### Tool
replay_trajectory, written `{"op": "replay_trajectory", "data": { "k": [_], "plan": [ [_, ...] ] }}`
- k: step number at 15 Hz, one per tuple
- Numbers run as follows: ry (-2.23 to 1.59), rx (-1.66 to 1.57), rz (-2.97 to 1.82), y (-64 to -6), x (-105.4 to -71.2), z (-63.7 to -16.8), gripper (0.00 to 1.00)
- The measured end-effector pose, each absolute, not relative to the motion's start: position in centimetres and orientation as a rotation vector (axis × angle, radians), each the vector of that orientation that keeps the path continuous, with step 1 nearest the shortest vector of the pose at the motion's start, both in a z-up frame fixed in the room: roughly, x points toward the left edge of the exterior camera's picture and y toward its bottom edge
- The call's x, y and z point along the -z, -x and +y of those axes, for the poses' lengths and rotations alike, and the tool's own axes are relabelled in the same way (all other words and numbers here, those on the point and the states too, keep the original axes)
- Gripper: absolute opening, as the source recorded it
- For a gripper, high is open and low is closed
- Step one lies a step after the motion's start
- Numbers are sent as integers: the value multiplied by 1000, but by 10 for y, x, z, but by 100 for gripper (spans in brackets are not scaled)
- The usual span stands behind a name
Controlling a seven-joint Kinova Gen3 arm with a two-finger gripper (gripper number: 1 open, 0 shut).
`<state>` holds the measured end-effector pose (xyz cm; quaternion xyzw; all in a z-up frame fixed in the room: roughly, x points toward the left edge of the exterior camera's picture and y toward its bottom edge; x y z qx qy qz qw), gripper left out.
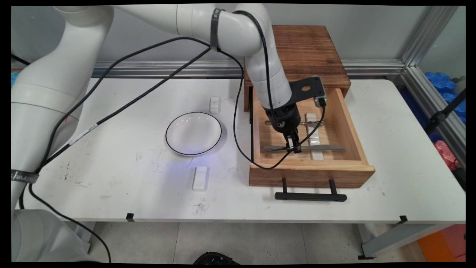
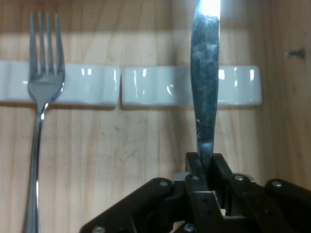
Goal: Place the picked object into the drawer
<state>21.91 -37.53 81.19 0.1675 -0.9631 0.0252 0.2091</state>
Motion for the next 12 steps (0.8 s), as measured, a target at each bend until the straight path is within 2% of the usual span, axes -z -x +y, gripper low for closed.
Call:
{"op": "replay_trajectory", "data": {
  "k": [3, 4, 12],
  "plan": [
    [-462, -64, -2689, -220, -803, -377, 0],
    [-459, -62, -2689, -219, -801, -378, 100],
    [-434, -48, -2669, -215, -796, -383, 100]
  ]
}}
